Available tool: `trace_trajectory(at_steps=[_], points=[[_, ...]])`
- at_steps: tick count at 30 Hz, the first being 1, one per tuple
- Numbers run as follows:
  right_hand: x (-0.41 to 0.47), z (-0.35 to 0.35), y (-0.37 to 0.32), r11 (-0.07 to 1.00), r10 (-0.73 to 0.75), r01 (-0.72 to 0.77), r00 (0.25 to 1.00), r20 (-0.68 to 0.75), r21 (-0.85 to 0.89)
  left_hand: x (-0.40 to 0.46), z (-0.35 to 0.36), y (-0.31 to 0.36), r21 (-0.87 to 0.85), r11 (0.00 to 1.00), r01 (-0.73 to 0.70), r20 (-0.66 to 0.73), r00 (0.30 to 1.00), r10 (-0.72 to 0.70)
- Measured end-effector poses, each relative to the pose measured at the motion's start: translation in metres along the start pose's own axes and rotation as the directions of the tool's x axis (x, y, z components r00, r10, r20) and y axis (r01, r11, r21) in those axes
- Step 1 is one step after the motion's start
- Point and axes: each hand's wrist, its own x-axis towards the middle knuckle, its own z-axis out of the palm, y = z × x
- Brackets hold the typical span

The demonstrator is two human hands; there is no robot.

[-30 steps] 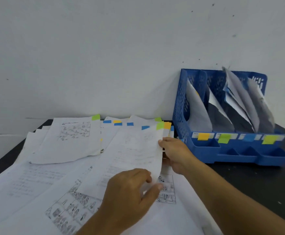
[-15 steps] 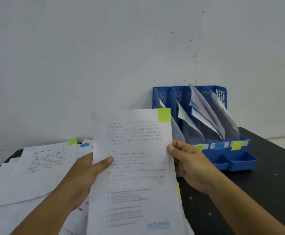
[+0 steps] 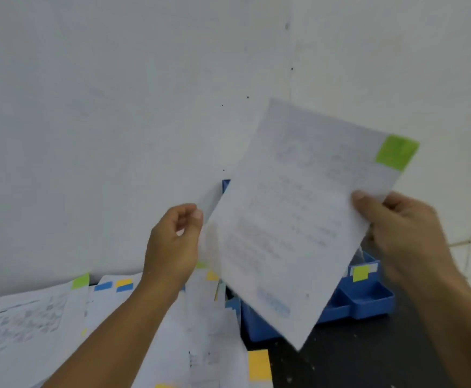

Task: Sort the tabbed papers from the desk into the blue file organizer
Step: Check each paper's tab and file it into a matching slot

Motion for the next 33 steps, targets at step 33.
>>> trace_trajectory(at_steps=[33], points=[[0.07, 0.119, -0.035, 0.577, -0.46, 0.557, 0.826, 0.326, -0.598, 0.055, 0.101, 0.004, -0.032, 0.992, 0.122, 0.007, 0.992, -0.122]])
